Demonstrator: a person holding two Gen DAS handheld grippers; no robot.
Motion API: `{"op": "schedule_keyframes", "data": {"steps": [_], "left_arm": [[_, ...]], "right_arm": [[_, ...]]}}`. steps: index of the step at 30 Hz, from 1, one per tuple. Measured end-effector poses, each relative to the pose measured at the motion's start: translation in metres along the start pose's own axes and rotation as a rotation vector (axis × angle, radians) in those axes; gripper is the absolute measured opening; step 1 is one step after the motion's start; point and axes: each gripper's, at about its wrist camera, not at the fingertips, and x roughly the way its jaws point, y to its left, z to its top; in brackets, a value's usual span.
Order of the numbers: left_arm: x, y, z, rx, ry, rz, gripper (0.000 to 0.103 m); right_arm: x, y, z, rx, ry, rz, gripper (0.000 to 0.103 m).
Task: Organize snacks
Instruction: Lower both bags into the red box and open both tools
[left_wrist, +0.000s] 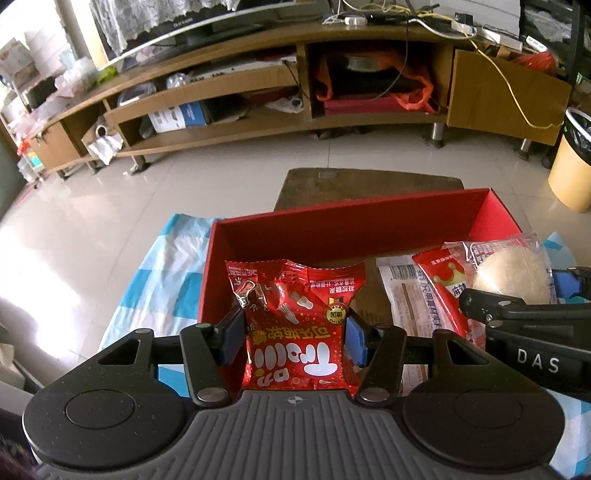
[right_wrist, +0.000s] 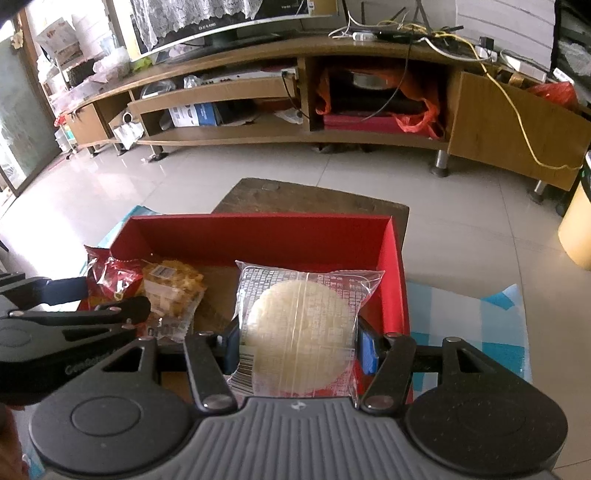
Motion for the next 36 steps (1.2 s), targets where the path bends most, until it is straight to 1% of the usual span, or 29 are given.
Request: {"op": "schedule_keyframes", "data": {"steps": [3,6,8,14,16,21,28,36], "left_arm": [[0.002,-0.001,0.000,0.002,0.008,0.001,0.065],[0.000,-0.002,-0.001,0.006,-0.002,0.009,0.071],[-0.001,-0.001,-0.001,0.006,-0.007,0.011,0.073],[-0.004,0.002,-0.001,-0.004,-0.007,0.014,0.076],[-0.006,0.003,-0.002,-0.004,-0.012,0.015,0.079],[-0.014,0.003,-0.006,0.000,-0.018,0.006,0.081],[-0.029,0.002,-0.014,0.010,-0.031,-0.009,0.084],[-0.045,-0.002,-0.029,0.027,-0.037,-0.039,0.084]], "right_arm": [[0.005,-0.001,0.000,0.002,0.014,-0.001,0.058],[0.008,-0.001,-0.001,0.001,0.023,0.002,0.058],[0.009,0.000,0.000,0.000,0.026,0.000,0.058],[0.003,0.001,0.002,-0.005,-0.004,-0.012,0.059],[0.002,0.000,0.001,-0.005,-0.002,-0.014,0.060],[-0.004,0.002,-0.003,-0.022,-0.007,-0.030,0.060],[-0.027,0.007,-0.007,-0.047,-0.040,-0.036,0.060],[-0.047,0.012,-0.022,-0.072,-0.039,-0.041,0.060]]}}
